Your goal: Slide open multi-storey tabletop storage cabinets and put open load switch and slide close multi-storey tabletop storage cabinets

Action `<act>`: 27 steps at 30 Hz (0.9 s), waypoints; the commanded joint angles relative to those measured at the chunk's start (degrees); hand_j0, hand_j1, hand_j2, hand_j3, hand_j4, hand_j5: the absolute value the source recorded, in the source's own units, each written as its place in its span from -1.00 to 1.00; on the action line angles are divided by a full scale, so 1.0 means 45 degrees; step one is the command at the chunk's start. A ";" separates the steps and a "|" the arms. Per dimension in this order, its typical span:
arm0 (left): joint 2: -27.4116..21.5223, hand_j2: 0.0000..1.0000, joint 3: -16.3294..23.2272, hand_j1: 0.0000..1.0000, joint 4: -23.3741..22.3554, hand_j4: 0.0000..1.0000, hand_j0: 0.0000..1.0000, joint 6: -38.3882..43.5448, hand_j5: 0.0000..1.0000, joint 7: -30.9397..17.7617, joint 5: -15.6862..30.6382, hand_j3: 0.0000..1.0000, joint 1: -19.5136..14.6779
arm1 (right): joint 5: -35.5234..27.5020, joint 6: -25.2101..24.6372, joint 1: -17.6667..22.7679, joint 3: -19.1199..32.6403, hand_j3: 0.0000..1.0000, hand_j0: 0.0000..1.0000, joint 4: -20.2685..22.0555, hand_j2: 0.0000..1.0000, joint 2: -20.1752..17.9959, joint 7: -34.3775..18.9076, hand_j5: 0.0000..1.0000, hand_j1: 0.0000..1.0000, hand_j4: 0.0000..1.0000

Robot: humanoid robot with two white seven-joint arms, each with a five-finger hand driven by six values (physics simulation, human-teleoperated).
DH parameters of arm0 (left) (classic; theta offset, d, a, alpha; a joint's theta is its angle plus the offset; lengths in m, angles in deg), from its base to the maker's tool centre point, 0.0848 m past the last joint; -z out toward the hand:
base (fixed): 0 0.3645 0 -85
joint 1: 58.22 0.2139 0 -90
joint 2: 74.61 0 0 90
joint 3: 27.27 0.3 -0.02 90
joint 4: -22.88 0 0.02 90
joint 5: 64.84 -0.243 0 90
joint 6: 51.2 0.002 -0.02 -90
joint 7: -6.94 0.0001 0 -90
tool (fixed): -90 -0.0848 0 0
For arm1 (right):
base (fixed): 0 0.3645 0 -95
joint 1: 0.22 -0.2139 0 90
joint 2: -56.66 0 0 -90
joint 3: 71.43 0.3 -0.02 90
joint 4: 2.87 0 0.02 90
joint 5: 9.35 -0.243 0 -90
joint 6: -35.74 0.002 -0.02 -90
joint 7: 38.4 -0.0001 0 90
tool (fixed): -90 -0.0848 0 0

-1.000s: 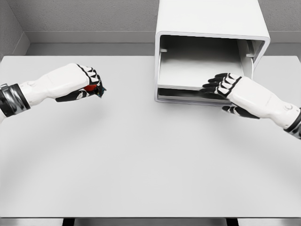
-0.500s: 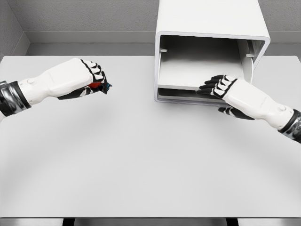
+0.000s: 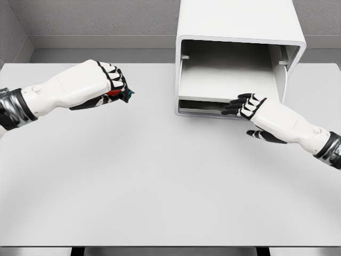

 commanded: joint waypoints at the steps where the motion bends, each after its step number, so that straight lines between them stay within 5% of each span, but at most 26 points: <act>1: 0.0071 -0.21 -0.0006 -0.21 0.0056 -0.21 -0.21 0.0045 -0.21 0.0011 0.0098 -0.21 0.0000 | -0.0100 -0.0004 0.0020 0.0066 0.75 0.75 0.0166 0.75 -0.0045 0.0009 0.75 0.75 0.75; 19: 0.1731 -0.20 0.0190 -0.20 0.0056 -0.20 -0.20 0.0045 -0.20 0.0011 0.0058 -0.20 -0.0469 | -0.0237 -0.0004 0.0665 0.0730 0.75 0.75 0.0909 0.75 -0.0709 0.0106 0.75 0.75 0.75; 24: 0.2083 -0.20 0.0444 -0.20 0.0056 -0.20 -0.20 0.0045 -0.20 0.0011 -0.0019 -0.20 -0.0684 | -0.0315 -0.0004 0.1387 0.2351 0.29 0.29 0.0850 0.29 -0.0729 0.0087 0.29 0.29 0.29; 27: 0.2161 -0.20 0.0463 -0.20 0.0056 -0.20 -0.20 0.0045 -0.20 0.0011 0.0000 -0.20 -0.0703 | -0.0373 -0.0004 0.1407 0.2468 0.27 0.27 0.0831 0.27 -0.0748 0.0087 0.27 0.27 0.27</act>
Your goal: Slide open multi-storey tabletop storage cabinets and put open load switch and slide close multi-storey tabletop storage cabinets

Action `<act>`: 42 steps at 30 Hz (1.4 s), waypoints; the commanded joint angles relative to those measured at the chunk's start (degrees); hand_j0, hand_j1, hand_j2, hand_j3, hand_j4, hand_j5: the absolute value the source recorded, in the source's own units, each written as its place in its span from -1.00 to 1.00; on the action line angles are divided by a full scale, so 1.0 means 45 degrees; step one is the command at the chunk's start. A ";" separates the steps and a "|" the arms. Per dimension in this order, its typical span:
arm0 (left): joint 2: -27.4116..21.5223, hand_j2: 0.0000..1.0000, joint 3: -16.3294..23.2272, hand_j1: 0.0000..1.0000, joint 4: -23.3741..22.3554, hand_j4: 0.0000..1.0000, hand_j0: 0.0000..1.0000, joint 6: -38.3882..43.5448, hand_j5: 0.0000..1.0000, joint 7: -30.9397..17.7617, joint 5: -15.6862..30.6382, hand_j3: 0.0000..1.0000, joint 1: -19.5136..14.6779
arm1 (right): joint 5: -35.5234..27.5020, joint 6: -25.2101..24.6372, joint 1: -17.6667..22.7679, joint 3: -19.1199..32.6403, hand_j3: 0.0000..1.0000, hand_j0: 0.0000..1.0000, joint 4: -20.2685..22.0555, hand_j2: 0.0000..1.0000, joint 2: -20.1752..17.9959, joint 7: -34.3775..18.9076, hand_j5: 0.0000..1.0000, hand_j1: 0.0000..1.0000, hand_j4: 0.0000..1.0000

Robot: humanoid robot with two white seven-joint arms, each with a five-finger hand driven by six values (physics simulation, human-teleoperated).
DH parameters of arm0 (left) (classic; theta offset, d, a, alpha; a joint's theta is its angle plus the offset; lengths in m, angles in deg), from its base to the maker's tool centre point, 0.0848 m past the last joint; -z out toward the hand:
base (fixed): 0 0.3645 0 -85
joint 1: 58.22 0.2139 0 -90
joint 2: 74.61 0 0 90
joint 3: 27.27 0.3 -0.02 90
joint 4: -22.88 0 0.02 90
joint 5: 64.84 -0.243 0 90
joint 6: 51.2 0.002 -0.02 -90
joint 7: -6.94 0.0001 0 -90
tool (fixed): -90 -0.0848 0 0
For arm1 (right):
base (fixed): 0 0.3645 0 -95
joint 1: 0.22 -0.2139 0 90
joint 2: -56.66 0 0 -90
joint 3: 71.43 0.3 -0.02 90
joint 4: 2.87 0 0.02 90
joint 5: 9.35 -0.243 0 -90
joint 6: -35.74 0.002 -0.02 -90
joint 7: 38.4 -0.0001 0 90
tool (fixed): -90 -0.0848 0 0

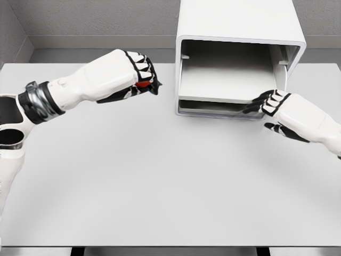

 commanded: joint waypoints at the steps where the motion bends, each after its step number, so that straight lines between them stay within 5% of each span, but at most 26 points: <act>1: 0.0172 -0.20 0.0035 -0.20 0.0002 -0.20 -0.20 0.0044 -0.20 0.0012 0.0056 -0.20 0.0000 | -0.0119 -0.0004 0.0059 0.0328 0.27 0.27 -0.0068 0.27 -0.0056 0.0006 0.27 0.27 0.27; 17: 0.0856 -0.20 0.0582 -0.20 0.0002 -0.20 -0.20 0.0044 -0.20 0.0012 -0.0042 -0.20 -0.0469 | -0.0100 -0.0004 0.1543 0.1851 0.20 0.20 -0.0107 0.20 -0.0115 -0.0013 0.20 0.20 0.20; 42: 0.3082 -0.19 0.1226 -0.19 -0.0330 -0.19 -0.19 0.0044 -0.19 0.0012 -0.1565 -0.19 -0.0938 | 0.0076 -0.0004 0.2676 0.2105 0.15 0.15 -0.0419 0.15 0.0685 -0.0091 0.15 0.15 0.15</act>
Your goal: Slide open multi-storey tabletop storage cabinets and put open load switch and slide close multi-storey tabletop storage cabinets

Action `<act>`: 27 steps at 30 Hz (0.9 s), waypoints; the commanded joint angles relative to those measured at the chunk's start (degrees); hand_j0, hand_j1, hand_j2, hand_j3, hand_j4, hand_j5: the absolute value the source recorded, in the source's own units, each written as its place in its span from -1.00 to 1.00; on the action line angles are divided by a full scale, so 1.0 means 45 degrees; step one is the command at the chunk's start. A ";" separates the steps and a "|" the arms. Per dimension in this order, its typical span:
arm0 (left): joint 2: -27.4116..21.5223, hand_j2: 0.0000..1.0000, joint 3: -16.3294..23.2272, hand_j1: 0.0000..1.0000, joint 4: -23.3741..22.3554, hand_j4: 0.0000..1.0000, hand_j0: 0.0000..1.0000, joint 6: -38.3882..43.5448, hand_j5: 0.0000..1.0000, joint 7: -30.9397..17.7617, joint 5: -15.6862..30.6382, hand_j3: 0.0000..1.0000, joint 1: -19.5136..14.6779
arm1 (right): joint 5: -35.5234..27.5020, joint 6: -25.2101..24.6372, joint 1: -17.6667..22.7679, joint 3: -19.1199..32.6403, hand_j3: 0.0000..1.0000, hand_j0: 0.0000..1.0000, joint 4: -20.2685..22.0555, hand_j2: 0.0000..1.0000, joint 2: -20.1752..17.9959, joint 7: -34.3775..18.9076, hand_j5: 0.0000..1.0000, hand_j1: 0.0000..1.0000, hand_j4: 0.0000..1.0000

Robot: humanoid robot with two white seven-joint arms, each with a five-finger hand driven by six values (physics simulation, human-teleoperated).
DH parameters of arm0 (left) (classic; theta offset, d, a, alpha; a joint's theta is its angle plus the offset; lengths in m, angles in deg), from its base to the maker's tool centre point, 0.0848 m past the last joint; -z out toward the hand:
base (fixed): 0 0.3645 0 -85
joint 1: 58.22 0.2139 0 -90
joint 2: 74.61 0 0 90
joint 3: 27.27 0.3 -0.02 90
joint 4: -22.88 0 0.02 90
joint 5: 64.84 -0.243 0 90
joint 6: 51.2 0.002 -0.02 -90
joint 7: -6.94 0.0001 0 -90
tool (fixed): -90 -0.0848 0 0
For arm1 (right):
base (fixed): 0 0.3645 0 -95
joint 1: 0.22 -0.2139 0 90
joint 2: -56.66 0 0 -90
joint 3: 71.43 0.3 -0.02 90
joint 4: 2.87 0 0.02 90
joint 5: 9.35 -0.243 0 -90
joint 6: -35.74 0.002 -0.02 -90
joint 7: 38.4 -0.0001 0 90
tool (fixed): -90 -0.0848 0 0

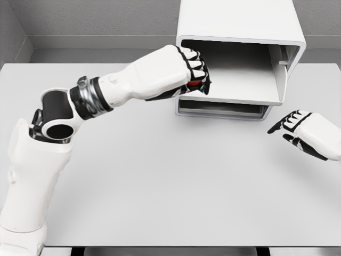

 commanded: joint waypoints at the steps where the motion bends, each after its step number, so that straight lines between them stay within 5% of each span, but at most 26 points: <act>1: 0.0263 -0.19 0.0033 -0.19 -0.0086 -0.19 -0.19 0.0043 -0.19 0.0011 -0.0067 -0.19 0.0000 | -0.0046 -0.0005 0.0000 -0.0027 0.15 0.15 -0.0087 0.15 0.0349 -0.0017 0.15 0.15 0.15; 27: 0.1982 -0.19 0.0775 -0.19 -0.2059 -0.19 -0.19 0.0043 -0.19 0.0011 -0.1200 -0.19 -0.0742 | 0.0168 -0.0005 -0.0117 -0.0320 0.15 0.15 -0.0927 0.15 0.1521 -0.0036 0.15 0.15 0.15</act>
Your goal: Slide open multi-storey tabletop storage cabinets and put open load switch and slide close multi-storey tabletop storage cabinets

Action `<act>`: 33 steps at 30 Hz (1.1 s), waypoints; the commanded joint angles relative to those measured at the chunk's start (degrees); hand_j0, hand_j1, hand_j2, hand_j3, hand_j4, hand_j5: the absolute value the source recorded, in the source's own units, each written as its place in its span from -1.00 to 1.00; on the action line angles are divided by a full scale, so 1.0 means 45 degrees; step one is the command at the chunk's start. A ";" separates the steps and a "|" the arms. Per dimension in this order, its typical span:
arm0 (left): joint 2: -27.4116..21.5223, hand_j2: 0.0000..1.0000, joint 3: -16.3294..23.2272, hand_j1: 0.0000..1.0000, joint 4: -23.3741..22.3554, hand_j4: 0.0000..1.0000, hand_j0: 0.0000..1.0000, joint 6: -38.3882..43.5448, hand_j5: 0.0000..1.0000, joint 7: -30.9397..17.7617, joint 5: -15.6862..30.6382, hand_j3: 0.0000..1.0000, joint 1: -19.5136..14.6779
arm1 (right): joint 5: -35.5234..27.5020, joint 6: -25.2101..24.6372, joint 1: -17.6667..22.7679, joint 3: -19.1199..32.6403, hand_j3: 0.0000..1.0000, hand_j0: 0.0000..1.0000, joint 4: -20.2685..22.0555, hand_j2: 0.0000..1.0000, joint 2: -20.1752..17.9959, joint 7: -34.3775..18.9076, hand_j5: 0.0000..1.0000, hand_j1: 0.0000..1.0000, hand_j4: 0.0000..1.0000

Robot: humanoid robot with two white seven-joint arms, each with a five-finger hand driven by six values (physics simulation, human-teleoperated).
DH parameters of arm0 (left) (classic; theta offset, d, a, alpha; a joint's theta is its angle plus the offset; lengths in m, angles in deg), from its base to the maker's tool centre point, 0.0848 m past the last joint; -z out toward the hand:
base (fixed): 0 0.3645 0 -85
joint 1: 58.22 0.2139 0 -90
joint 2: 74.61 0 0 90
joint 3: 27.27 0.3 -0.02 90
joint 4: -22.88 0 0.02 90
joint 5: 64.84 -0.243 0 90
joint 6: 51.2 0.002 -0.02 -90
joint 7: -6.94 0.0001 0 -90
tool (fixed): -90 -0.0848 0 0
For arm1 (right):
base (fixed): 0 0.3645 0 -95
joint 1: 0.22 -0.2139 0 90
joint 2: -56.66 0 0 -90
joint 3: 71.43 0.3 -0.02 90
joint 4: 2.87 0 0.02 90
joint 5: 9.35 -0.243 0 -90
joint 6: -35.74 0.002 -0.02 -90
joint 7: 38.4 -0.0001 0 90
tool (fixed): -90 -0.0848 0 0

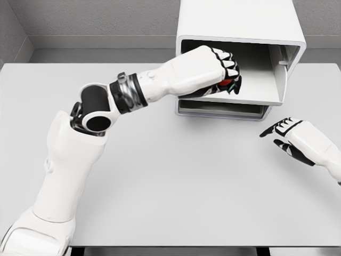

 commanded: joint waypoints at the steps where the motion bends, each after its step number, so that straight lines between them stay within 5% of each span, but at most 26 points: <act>1: 0.0074 -0.19 0.0060 -0.19 -0.0242 -0.19 -0.19 0.0043 -0.19 0.0010 0.0049 -0.19 0.0000 | -0.0084 -0.0005 0.0000 -0.0099 0.15 0.15 -0.0111 0.15 0.0027 0.0005 0.15 0.15 0.15; 33: 0.0074 -0.13 0.0217 -0.13 -0.1394 -0.13 -0.13 0.0043 -0.13 0.0010 -0.0889 -0.13 -0.0293 | 0.0170 -0.0005 -0.0703 -0.0821 0.15 0.15 -0.0072 0.15 0.0359 -0.0014 0.15 0.15 0.15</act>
